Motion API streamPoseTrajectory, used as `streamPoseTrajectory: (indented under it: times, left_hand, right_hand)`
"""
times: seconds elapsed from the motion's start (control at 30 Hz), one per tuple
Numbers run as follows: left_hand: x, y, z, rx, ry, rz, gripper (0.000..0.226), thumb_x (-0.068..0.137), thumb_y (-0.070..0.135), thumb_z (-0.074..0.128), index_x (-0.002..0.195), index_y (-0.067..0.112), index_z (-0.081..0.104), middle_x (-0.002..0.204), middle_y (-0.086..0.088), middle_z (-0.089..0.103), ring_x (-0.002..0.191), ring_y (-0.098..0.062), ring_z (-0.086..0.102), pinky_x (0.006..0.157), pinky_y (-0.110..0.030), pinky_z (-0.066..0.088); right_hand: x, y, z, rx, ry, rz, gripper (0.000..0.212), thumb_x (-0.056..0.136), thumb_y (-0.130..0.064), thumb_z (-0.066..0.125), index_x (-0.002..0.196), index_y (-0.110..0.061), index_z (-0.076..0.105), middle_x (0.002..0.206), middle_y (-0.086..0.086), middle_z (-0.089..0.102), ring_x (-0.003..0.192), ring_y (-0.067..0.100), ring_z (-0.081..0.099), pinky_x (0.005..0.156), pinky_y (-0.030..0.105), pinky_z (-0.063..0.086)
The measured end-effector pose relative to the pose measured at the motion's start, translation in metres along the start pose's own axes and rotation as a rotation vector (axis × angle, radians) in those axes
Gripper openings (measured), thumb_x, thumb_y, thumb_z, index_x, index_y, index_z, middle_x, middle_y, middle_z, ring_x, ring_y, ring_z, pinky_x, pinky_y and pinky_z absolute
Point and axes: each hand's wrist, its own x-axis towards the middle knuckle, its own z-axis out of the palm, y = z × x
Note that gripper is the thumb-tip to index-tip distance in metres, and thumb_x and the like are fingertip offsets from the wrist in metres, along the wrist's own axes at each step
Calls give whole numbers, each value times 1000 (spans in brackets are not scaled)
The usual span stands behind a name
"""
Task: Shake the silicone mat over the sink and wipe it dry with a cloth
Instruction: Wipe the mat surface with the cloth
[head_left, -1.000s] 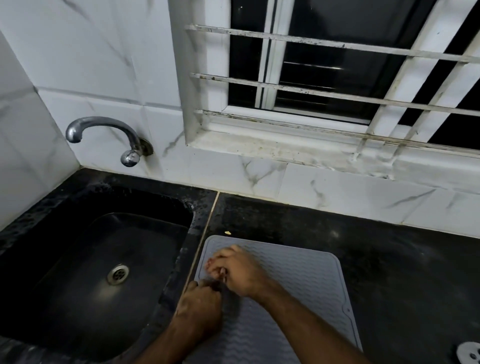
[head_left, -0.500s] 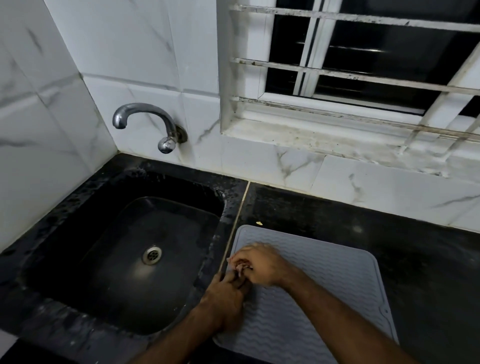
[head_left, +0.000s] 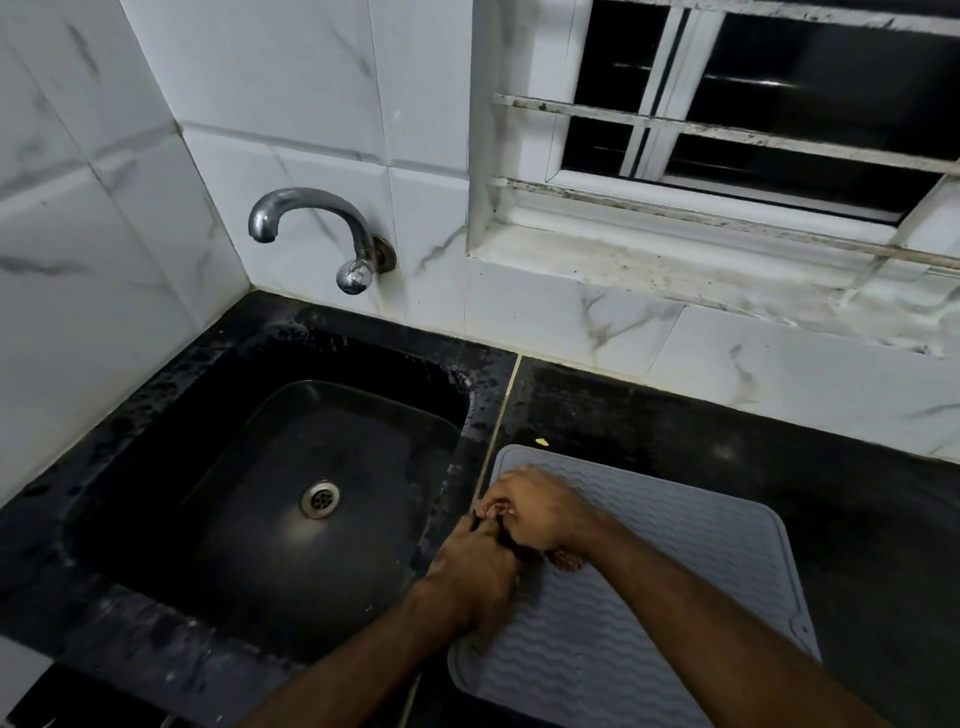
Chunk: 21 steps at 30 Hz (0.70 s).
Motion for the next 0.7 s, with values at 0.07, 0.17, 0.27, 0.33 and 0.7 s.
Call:
streamPoseTrajectory:
  times: [0.07,0.17,0.27,0.33,0.7]
  left_hand:
    - [2,-4,0,34,-32,-5,43,95,38,46,134,23,58,141,-6,52,136,-26,34,112,-44,21]
    - [3,-10,-2,16,-82,-5,37,93,39,48,122,21,63,127,-6,59,125,-27,43,104,-42,29]
    - [7,-11,-4,29,-72,24,37,93,41,49,118,17,63,120,-9,62,118,-28,48,104,-42,30]
    - [11,-11,-5,76,-50,37,40,91,42,51,119,17,65,121,-9,63,119,-28,50,107,-42,27]
    - [9,-16,-17,-21,-132,21,39,94,43,43,119,23,65,119,-6,66,120,-24,55,117,-41,26]
  right_hand:
    - [7,1,-2,18,58,3,39,76,-21,54,106,-38,72,109,-6,69,103,22,59,87,39,53]
    - [21,7,-7,-5,205,29,32,79,-22,61,106,-33,74,109,-6,68,103,23,60,87,33,51]
    - [31,13,-11,-72,239,100,33,86,-22,61,116,-33,69,115,-2,65,108,27,52,92,38,45]
    - [33,10,-7,-111,190,85,34,86,-23,59,116,-31,70,117,-2,66,107,27,52,92,39,48]
    - [50,27,-35,67,203,273,33,82,-17,58,107,-31,73,113,1,69,111,27,57,92,44,56]
